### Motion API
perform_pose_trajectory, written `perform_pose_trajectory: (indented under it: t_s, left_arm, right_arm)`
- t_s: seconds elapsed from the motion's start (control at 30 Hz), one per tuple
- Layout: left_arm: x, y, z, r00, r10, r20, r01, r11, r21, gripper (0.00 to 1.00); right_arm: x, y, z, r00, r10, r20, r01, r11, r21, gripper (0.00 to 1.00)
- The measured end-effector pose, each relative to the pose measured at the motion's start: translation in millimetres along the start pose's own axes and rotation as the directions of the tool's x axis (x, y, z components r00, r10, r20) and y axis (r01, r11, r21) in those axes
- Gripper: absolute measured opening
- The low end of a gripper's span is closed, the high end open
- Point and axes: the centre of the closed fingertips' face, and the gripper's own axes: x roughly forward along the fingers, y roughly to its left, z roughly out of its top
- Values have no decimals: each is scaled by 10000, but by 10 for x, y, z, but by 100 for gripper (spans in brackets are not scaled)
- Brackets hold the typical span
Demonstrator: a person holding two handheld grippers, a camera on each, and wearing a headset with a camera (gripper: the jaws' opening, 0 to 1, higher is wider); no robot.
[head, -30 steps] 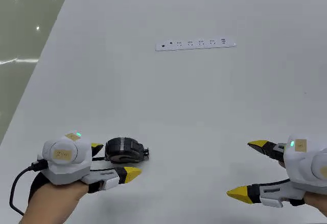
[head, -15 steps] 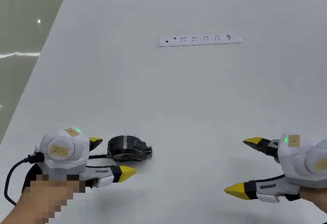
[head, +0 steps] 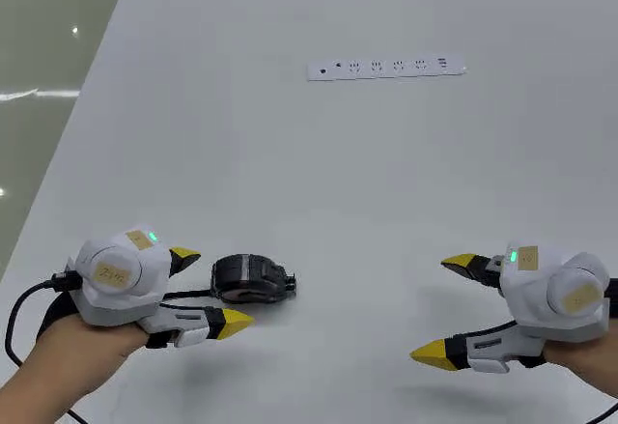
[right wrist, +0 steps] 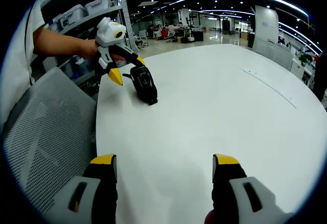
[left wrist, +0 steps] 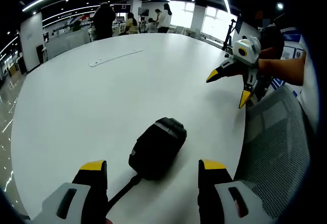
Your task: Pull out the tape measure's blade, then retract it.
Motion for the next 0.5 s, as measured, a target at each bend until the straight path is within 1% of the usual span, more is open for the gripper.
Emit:
perform_pose_trajectory:
  t_s: [0.03,0.1,0.17,0.23,0.3,0.33,0.43,0.5]
  left_arm:
    - [1,-1,2,10000,-42,-5,42,10000,46,69]
    - [3,13,0,9999,-111,-48,112,9993,346,67]
    - [8,29,-18,9996,-224,-165,235,9970,732,63]
    - [20,29,-26,9995,-247,-200,262,9966,781,58]
    - [36,35,-38,9993,-263,-256,285,9955,904,58]
    - [36,28,-37,9991,-302,-301,332,9939,1054,57]
    - [40,28,-25,9987,-401,-300,434,9917,1210,54]
    - [39,26,-16,9980,-569,-286,602,9894,1323,51]
  right_arm:
    - [17,-4,5,10000,21,-6,-21,10000,-29,77]
    - [57,-11,22,10000,92,-10,-92,9999,-52,76]
    - [98,-21,30,9999,158,0,-158,9999,-52,75]
    - [137,-26,32,9997,235,-21,-235,9997,-48,75]
    - [172,-37,22,9995,299,-47,-299,9995,-53,75]
    - [192,-42,20,9994,347,-59,-347,9994,-61,74]
    - [234,-54,34,9991,426,-57,-426,9991,-69,74]
    - [259,-63,50,9988,480,-41,-480,9988,-78,73]
